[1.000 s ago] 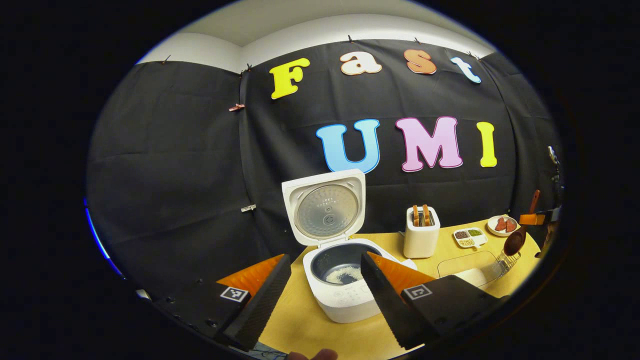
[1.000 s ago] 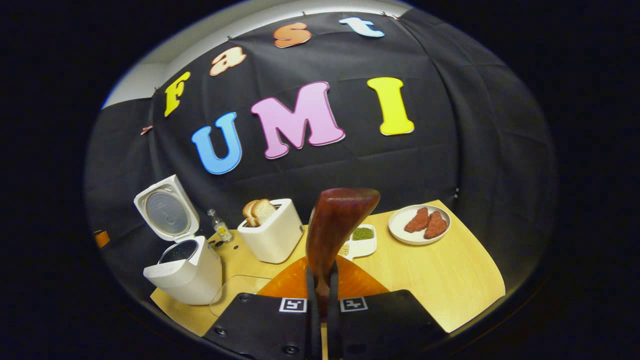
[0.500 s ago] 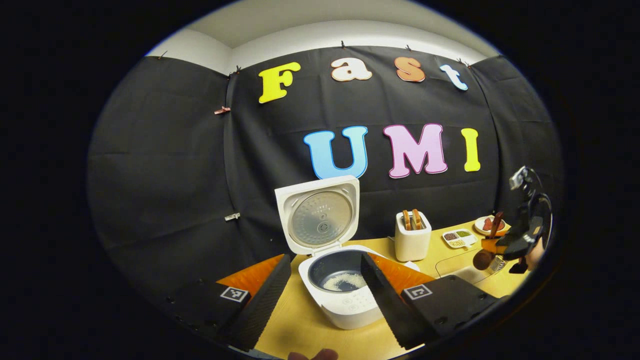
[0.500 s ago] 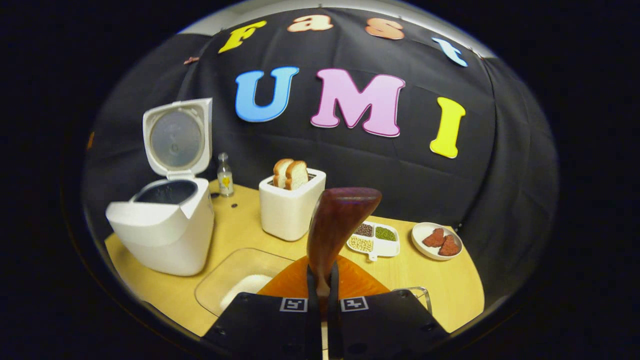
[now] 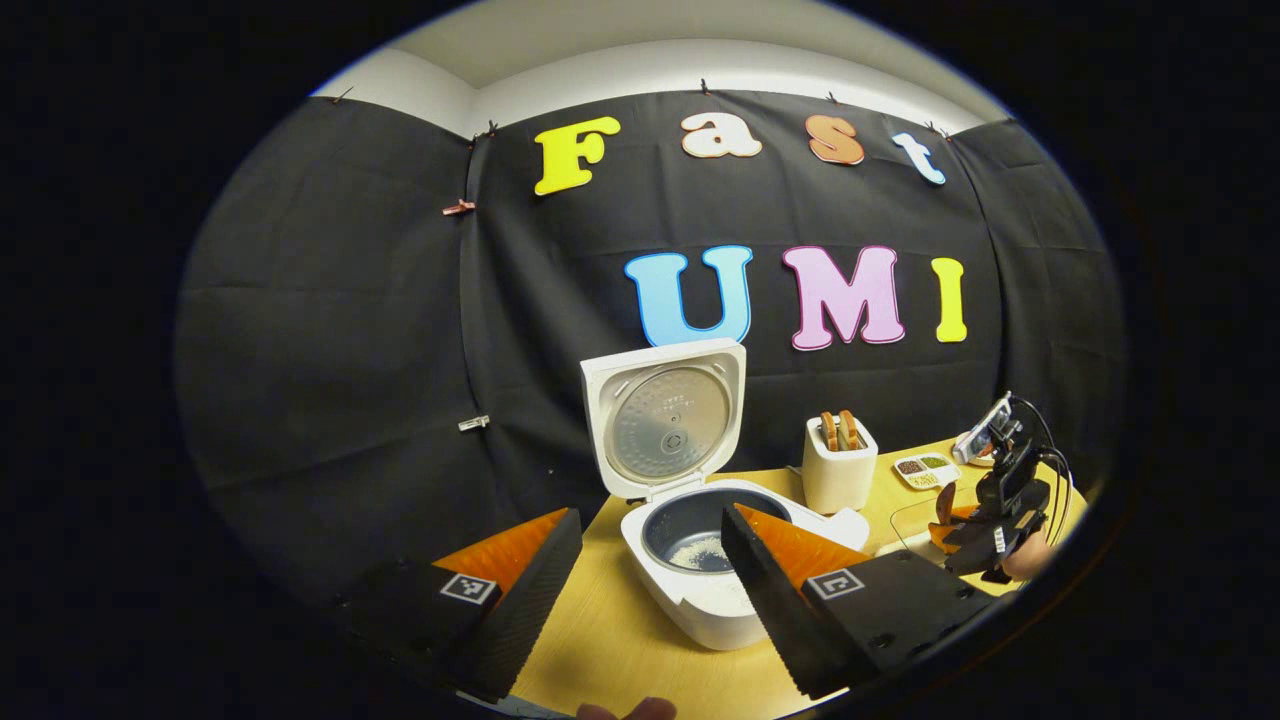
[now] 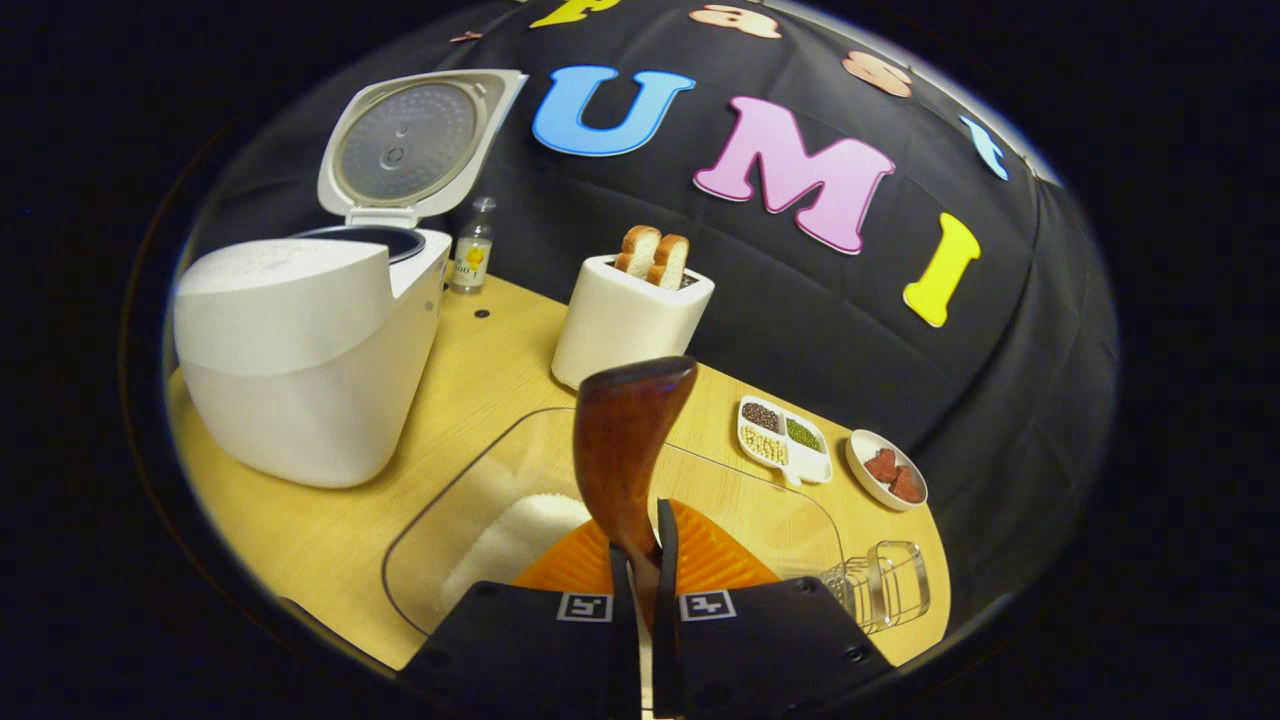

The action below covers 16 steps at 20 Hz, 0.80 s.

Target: Close the left gripper, press the button to open the rice cooker; take a wooden spoon from the chopstick holder with the right hand, scoop a spoonful of rice and pour it into the rice cooker, then put the wooden spoon back into the chopstick holder.

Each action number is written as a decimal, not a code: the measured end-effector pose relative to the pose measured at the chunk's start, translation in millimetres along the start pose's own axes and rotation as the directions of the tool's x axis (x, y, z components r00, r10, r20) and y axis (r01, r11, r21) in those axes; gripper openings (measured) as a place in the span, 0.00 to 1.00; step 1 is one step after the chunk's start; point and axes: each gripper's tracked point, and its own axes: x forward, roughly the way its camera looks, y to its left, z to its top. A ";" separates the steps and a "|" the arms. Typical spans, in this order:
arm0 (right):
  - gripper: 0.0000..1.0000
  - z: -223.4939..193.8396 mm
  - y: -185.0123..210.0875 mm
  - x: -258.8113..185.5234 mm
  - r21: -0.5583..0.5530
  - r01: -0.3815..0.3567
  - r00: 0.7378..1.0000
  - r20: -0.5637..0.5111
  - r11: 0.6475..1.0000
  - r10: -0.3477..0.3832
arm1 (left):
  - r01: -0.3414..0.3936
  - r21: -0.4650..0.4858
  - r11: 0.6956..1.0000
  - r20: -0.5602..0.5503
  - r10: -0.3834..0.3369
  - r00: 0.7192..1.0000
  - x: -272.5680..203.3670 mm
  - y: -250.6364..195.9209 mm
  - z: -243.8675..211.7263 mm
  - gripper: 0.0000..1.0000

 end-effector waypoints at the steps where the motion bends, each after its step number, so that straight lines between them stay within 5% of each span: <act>1: 0.10 3.1 3.6 -1.7 0.090 -0.006 1.000 0.000 0.996 0.006 | -0.001 -0.001 1.000 0.002 0.001 1.000 -1.4 1.4 0.3 0.97; 3: 0.10 7.0 0.5 -4.9 0.314 -0.034 0.999 -0.008 0.949 0.039 | -0.004 0.001 1.000 0.008 0.004 1.000 -2.8 3.2 2.1 0.96; 7: 0.09 -2.8 -30.2 -6.2 0.710 -0.086 0.992 -0.007 0.699 0.129 | -0.002 -0.007 1.000 0.013 0.002 1.000 -8.3 2.5 3.3 0.97; 10: 0.09 -7.7 -48.5 -11.0 0.826 -0.104 0.989 0.026 0.554 0.148 | -0.007 0.001 1.000 0.011 0.007 1.000 -10.3 3.2 3.7 0.97; 16: 0.09 2.9 -81.0 -33.6 0.903 -0.145 0.988 0.107 0.404 0.115 | -0.005 -0.001 1.000 0.015 0.005 1.000 -16.6 2.0 9.0 0.97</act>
